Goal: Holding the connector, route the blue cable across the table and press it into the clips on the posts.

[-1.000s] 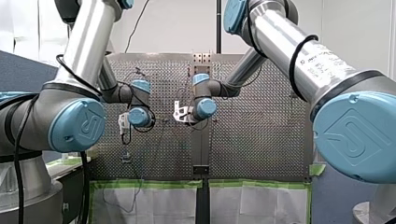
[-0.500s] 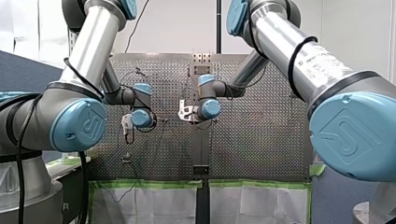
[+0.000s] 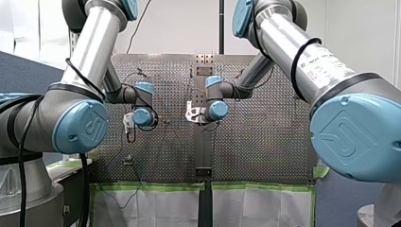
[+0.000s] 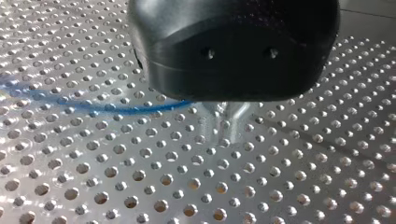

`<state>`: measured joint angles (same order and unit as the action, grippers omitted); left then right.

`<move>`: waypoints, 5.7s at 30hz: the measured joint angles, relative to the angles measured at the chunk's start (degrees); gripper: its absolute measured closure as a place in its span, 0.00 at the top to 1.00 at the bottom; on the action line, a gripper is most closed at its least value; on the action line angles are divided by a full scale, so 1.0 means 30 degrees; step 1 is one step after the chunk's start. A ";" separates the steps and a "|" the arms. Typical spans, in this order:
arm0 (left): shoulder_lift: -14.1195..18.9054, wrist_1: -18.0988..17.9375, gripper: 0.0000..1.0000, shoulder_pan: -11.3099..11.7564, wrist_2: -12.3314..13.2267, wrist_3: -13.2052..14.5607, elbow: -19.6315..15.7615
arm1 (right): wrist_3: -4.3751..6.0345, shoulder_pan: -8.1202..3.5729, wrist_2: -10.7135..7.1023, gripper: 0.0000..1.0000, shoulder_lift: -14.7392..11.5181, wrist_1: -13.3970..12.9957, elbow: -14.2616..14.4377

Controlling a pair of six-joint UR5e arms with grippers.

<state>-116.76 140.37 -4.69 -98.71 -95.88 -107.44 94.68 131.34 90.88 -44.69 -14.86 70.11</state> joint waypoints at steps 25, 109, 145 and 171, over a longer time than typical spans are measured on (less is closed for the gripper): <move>0.1567 0.3873 1.00 -0.0855 -0.1048 0.0918 -0.0674 | 0.0108 -0.0232 -0.0203 0.00 0.0002 0.0038 -0.0058; -0.2694 0.3076 0.45 -0.5970 -0.3522 -0.1926 0.3755 | 0.0030 -0.0520 -0.0439 0.00 -0.1156 0.2584 0.0523; 0.0504 0.5478 0.00 -0.6205 -0.5032 -0.2563 0.3401 | 0.1230 -0.0664 -0.0510 0.00 -0.4147 0.3778 0.0428; 0.4880 0.6089 0.00 -0.6433 -0.5220 -0.2534 0.2665 | 0.1520 -0.0509 -0.0609 0.00 -0.7827 0.4792 0.1552</move>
<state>-102.12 158.64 -23.99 -114.37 -103.48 -99.44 99.24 129.81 89.06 -68.17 -0.49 74.76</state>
